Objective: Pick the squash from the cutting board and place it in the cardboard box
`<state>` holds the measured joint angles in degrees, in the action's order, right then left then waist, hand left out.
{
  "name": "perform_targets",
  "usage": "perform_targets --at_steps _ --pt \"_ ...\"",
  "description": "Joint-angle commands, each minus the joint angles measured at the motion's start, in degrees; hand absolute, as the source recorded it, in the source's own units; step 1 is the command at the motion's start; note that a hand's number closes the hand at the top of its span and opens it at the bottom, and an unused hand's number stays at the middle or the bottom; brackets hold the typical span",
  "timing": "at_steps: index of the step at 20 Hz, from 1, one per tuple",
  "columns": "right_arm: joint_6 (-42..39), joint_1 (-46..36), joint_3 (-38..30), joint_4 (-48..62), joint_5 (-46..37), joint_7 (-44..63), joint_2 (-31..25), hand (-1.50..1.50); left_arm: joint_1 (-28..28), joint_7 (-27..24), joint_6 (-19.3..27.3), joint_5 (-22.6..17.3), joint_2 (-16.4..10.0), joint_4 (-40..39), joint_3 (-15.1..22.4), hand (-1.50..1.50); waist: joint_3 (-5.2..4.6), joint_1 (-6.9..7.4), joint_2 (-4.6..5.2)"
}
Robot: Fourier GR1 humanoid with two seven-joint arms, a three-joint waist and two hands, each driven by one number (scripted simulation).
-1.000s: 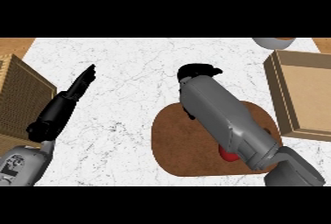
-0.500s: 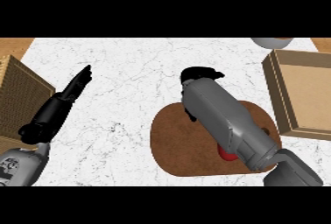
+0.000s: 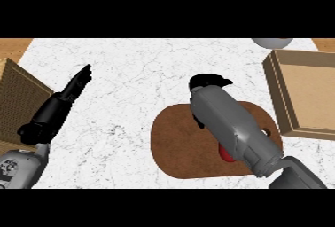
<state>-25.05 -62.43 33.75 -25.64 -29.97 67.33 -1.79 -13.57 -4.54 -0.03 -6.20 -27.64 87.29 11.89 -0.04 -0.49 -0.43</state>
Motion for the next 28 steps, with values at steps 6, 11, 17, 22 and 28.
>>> perform_targets --at_steps 6,11,17,22,28 --pt "-3.51 5.66 2.42 -6.08 -4.97 0.8 -1.55 1.5 -0.19 2.68 0.12 1.72 2.45 2.08 -0.58 0.0 0.04 0.21 0.1" --pt "-0.92 5.99 3.84 -5.8 -9.88 -0.44 0.24 1.5 -2.98 0.32 -2.24 1.85 2.4 -2.31 -2.8 0.0 0.02 0.25 0.44" --pt "0.07 11.29 11.97 -27.04 -7.03 -39.83 0.81 1.5 1.57 -0.13 -1.65 1.59 2.18 -0.8 -1.99 0.0 0.76 -0.66 -0.84" --pt "3.95 13.44 15.52 -41.93 -4.94 -56.06 -0.45 1.5 2.63 -0.02 -0.88 2.16 1.97 -1.52 -2.34 0.0 0.88 -2.57 -1.74" --pt "10.56 16.11 14.82 -61.16 -5.39 -70.24 -12.56 1.5 3.84 -0.14 0.35 1.79 1.68 -1.66 -4.14 0.0 0.72 -6.59 -2.47"
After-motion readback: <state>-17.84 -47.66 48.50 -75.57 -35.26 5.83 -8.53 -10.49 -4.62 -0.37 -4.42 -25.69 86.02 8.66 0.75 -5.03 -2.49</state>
